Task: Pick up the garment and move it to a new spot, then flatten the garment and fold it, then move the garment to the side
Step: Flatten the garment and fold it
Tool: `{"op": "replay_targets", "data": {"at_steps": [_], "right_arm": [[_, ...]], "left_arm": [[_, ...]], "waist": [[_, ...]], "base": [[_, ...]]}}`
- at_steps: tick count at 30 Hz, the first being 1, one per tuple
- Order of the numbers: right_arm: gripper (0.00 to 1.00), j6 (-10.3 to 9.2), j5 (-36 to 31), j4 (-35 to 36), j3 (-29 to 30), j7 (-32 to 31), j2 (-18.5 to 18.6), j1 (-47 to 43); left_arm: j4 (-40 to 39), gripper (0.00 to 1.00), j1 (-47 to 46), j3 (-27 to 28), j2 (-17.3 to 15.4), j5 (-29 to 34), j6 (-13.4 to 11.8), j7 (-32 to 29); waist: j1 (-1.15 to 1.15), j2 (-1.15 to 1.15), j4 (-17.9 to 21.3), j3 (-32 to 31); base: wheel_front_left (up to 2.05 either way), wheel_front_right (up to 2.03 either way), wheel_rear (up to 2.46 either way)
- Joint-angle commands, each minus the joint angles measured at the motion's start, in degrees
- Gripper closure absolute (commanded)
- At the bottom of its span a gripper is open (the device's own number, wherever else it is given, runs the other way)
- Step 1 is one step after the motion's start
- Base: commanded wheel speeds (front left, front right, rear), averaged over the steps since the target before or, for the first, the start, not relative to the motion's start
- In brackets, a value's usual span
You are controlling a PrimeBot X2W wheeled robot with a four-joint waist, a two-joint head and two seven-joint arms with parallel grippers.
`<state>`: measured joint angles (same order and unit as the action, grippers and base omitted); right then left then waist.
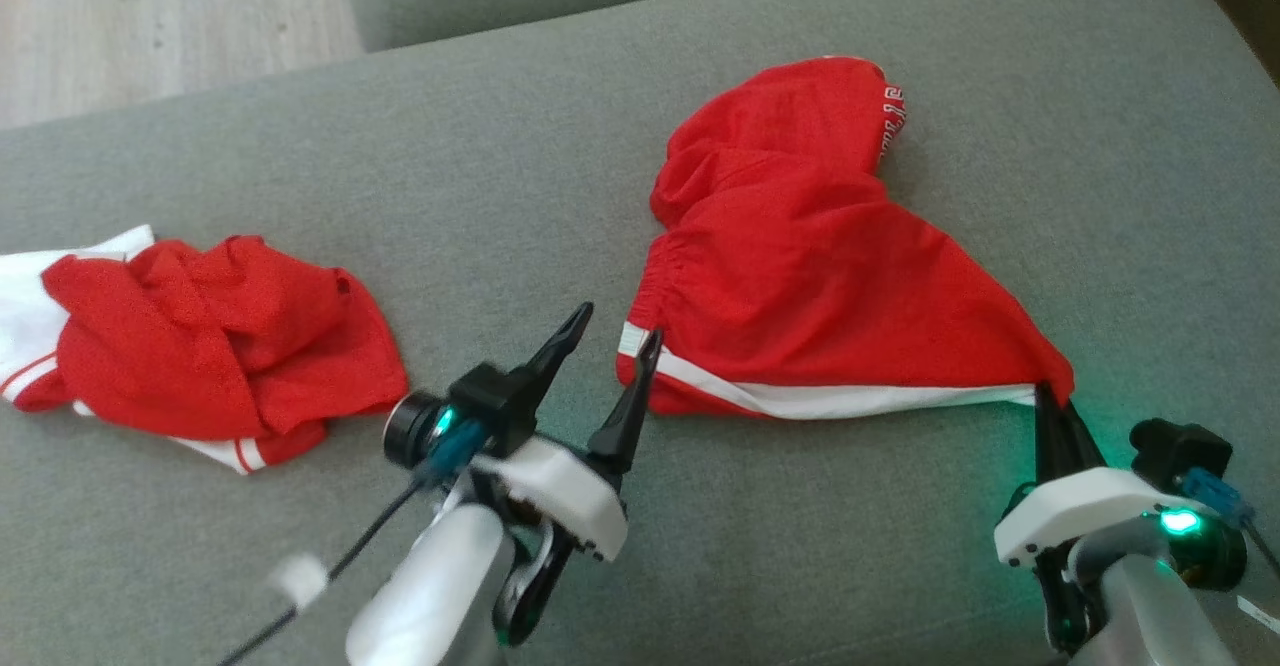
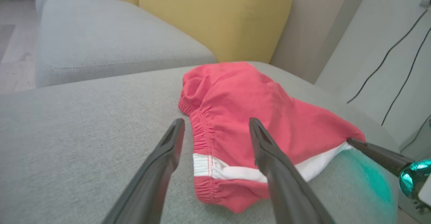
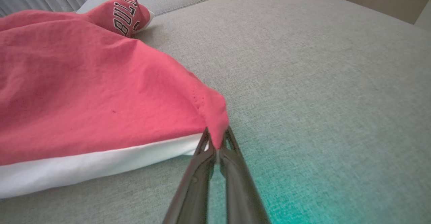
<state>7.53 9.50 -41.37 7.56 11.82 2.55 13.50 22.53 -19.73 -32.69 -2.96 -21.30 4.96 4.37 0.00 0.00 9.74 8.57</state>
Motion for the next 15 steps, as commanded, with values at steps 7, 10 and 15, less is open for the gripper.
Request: {"op": "replay_targets", "data": {"at_steps": [7,10,15], "right_arm": [[1.0,-0.04,0.09,3.19,-2.8,-0.67,0.32,2.88],[1.0,-0.04,0.39,3.5,-3.41,-0.71,0.32,3.11],[1.0,-0.04,0.73,3.56,-4.04,-0.72,0.32,3.31]], "left_arm": [[5.33,0.0,-8.21,-0.22,-0.15,-0.58,0.29,-8.16],[7.93,0.0,-9.42,0.1,-0.09,-1.97,-0.11,-10.28],[10.86,0.0,-11.01,-0.43,-0.04,-3.0,-0.18,-11.99]], "waist": [[0.0,0.0,1.84,2.14],[0.0,0.0,2.35,2.68],[0.0,0.0,2.86,3.16]], "base": [[0.0,0.0,0.0],[0.0,0.0,0.0],[0.0,0.0,0.0]]}}
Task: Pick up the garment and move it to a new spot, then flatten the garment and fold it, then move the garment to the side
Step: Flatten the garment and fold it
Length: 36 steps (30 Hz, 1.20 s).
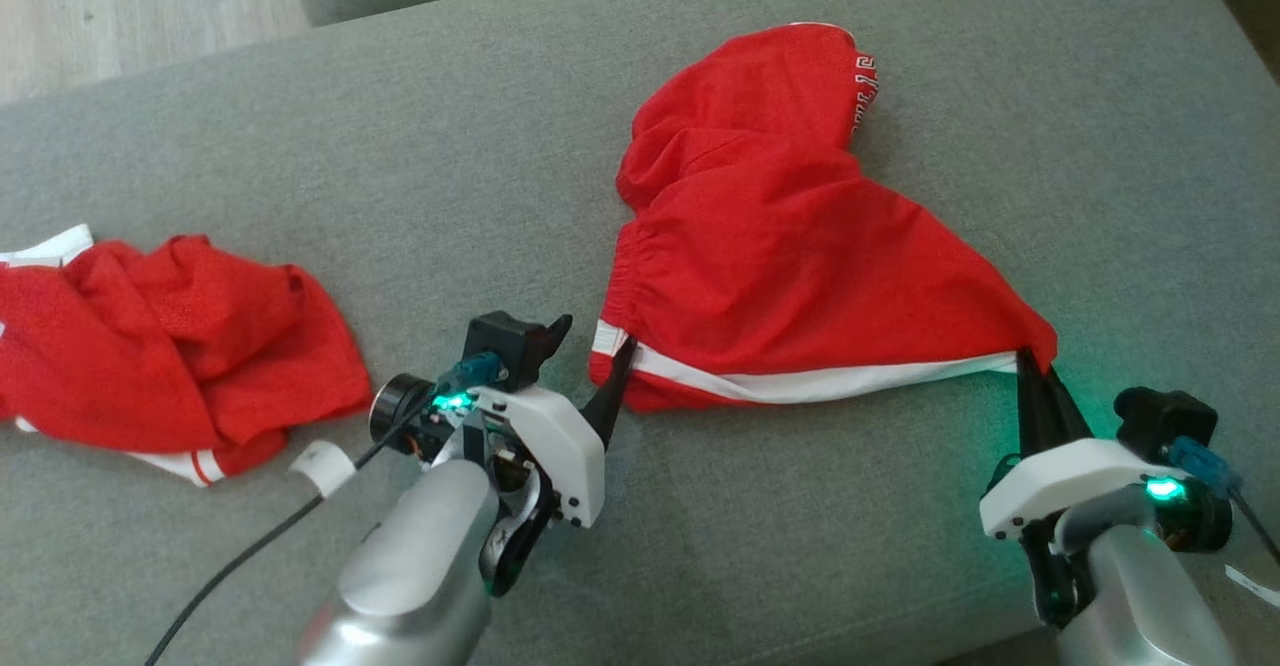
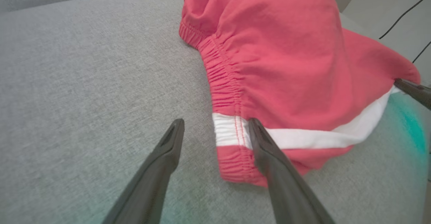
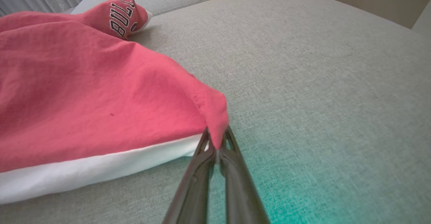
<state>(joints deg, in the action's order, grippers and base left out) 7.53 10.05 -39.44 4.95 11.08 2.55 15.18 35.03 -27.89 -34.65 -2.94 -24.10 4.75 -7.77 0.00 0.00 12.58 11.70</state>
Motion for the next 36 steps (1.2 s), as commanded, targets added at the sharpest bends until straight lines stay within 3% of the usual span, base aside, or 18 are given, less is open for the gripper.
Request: {"op": "replay_targets", "data": {"at_steps": [1,7,8,9,10,28,36], "right_arm": [[1.0,-0.04,0.22,1.6,-1.44,0.02,0.32,1.65],[1.0,-0.04,0.22,1.34,-1.53,0.05,0.32,1.74],[1.0,-0.04,0.21,1.3,-1.53,0.07,0.32,1.76],[1.0,-0.04,0.19,1.26,-1.52,0.09,0.32,1.77],[1.0,-0.04,0.15,1.2,-1.49,0.1,0.32,1.78],[1.0,-0.04,-0.83,1.52,1.14,-0.4,0.32,0.75],[1.0,-0.04,1.24,8.82,0.49,-3.62,0.32,0.2]], "left_arm": [[-1.4,0.0,-2.96,1.37,-0.05,-0.71,0.28,0.05],[-0.36,0.0,-3.28,-0.25,-0.01,-2.36,1.22,-0.8],[-0.33,0.07,-3.28,-0.61,-0.01,-2.66,1.4,-0.94],[-0.33,0.65,-3.3,-0.94,0.0,-2.91,1.55,-1.02],[-0.44,1.0,-3.38,-1.41,0.0,-3.05,1.71,-0.93],[-3.47,1.0,-1.61,-4.06,-1.06,-4.26,2.38,6.01],[-7.73,1.0,-0.83,-1.74,-3.01,-4.53,0.34,10.64]], "waist": [[0.0,0.0,0.07,0.07],[0.0,0.0,0.02,0.01],[0.0,0.0,-0.04,-0.02],[0.0,0.0,-0.11,-0.05],[0.0,0.0,-0.18,-0.09],[0.0,0.0,-2.29,-4.32],[0.0,0.0,-3.39,-7.72]], "base": [[0.0,0.0,0.0],[0.0,0.0,0.0],[0.0,0.0,0.0],[0.0,0.0,0.0],[0.0,0.0,0.0],[0.0,0.0,0.0],[0.0,0.0,0.0]]}}
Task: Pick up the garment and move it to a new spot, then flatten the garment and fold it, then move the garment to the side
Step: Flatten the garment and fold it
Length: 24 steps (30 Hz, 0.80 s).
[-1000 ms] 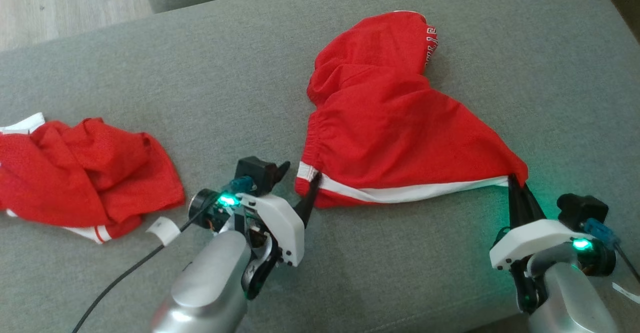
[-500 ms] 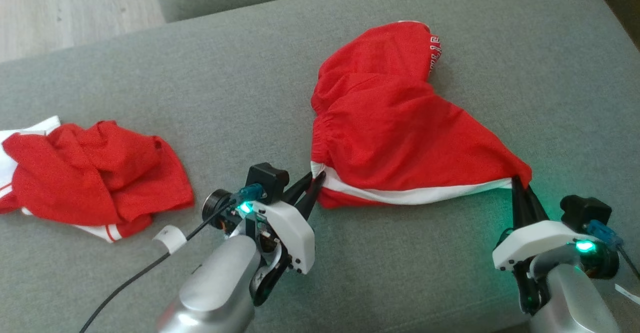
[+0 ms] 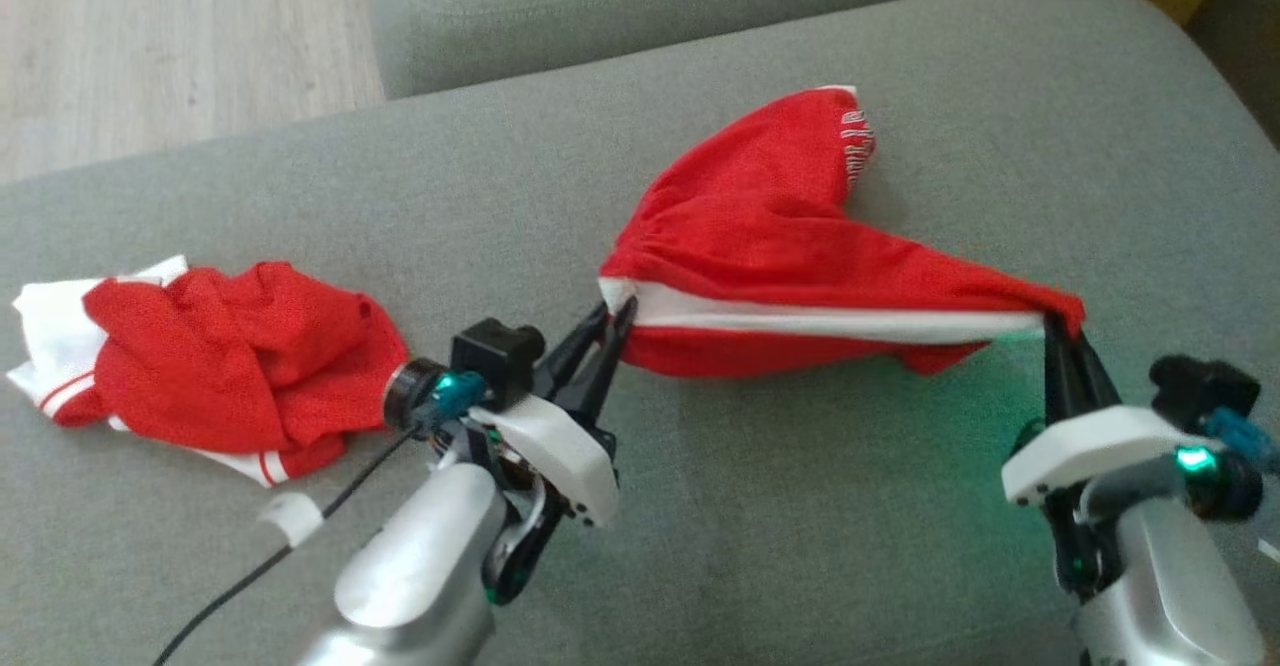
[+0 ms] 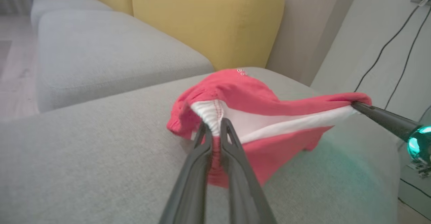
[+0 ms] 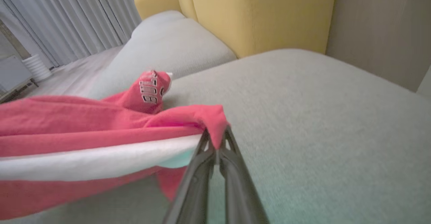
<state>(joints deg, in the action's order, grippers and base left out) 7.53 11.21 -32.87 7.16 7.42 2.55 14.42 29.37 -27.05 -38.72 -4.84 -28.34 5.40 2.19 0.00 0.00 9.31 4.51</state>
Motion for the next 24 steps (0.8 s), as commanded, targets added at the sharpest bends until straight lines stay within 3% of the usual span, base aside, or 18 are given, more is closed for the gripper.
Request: {"op": "replay_targets", "data": {"at_steps": [1,14,19,24], "right_arm": [[1.0,-0.04,0.12,3.88,-2.16,-0.57,0.38,1.12],[1.0,-0.04,-1.03,26.95,-9.36,-8.45,8.16,11.88],[1.0,-0.04,-4.69,30.34,-12.1,-9.76,11.17,14.44],[1.0,-0.04,-3.65,31.54,-11.73,-11.52,10.12,13.12]], "left_arm": [[-2.78,1.0,-1.85,2.74,-1.49,-0.25,-0.63,1.07],[-13.93,1.0,-11.31,7.1,-7.05,2.22,-3.73,0.34],[-17.22,1.0,-14.36,8.26,-8.37,2.27,-4.5,-1.91],[-19.76,1.0,-14.24,8.81,-9.57,2.18,-5.58,-3.47]], "waist": [[0.0,0.0,-0.16,-0.93],[0.0,0.0,-1.69,-6.49],[0.0,0.0,-2.89,-8.1],[0.0,0.0,-3.55,-9.18]], "base": [[0.0,0.0,0.0],[0.0,0.0,0.0],[0.0,0.0,0.0],[0.0,0.0,0.0]]}}
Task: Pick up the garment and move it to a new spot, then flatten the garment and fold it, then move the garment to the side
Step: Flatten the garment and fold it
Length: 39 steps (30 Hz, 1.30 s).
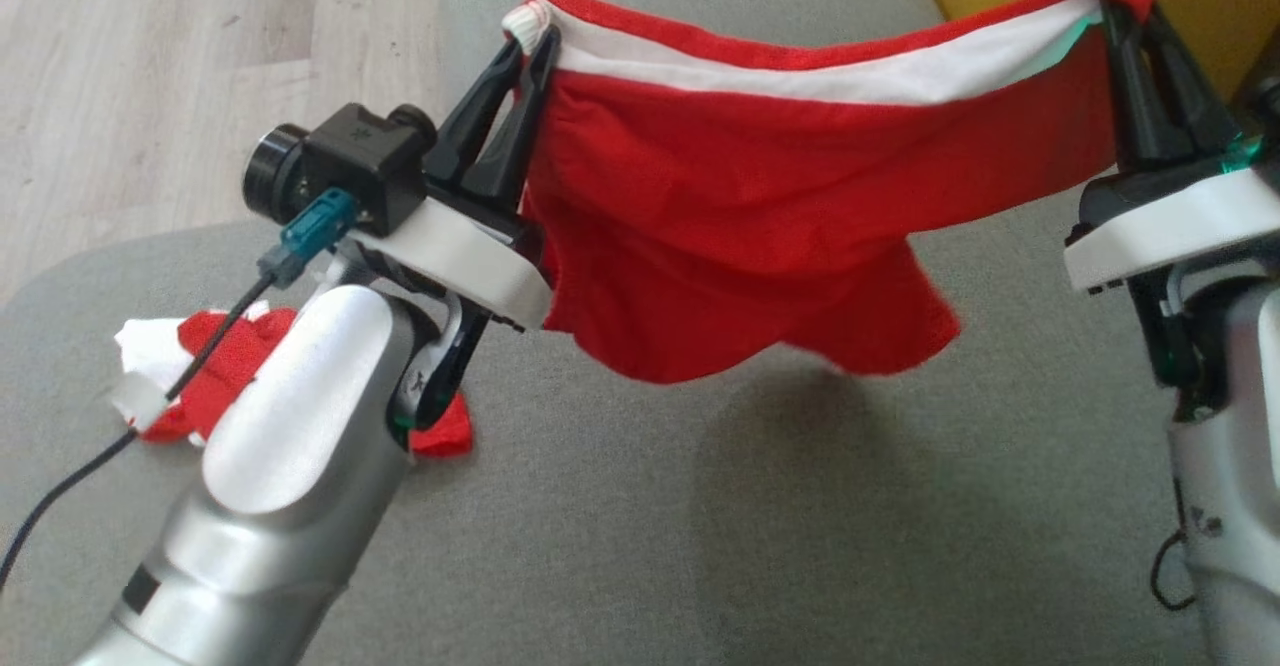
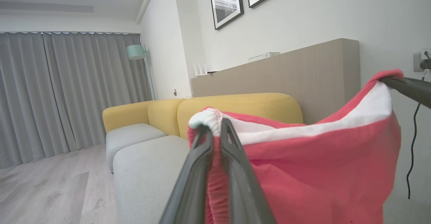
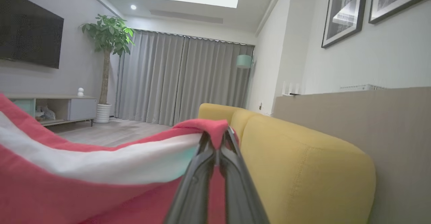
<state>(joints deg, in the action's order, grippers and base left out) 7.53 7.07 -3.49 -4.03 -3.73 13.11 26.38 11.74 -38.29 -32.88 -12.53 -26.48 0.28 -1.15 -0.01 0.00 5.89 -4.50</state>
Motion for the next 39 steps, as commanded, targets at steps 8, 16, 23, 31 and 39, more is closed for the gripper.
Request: {"op": "replay_targets", "data": {"at_steps": [8,16,23,31,39], "right_arm": [[1.0,-0.04,4.03,3.15,2.24,-4.98,-2.22,-3.29],[1.0,-0.04,6.44,2.34,3.02,-8.17,-1.59,-1.54],[1.0,-0.04,9.16,-6.57,0.27,-8.54,0.28,12.31],[1.0,-0.04,10.59,-27.97,-4.42,0.18,0.22,36.14],[1.0,-0.04,6.87,-45.12,-2.52,15.32,-1.97,48.43]], "left_arm": [[-6.6,1.0,1.29,3.4,-3.25,-1.63,-2.2,-3.09],[-7.89,1.0,0.35,3.53,-4.81,-2.46,-1.98,-6.14],[-0.35,1.0,-12.18,4.02,-5.89,-2.19,2.05,-9.24],[18.02,1.0,-32.12,5.28,-3.82,0.76,5.1,0.27],[31.62,1.0,-43.11,5.14,0.75,1.57,6.02,10.95]], "waist": [[0.01,0.0,-0.12,0.3],[0.01,0.0,0.77,4.22],[0.01,0.0,2.63,13.6],[0.01,0.0,4.33,21.05],[0.01,0.0,4.84,25.12]], "base": [[0.0,0.0,0.0],[0.0,0.0,0.0],[0.0,0.0,0.0],[0.0,0.0,0.0],[0.0,0.0,0.0]]}}
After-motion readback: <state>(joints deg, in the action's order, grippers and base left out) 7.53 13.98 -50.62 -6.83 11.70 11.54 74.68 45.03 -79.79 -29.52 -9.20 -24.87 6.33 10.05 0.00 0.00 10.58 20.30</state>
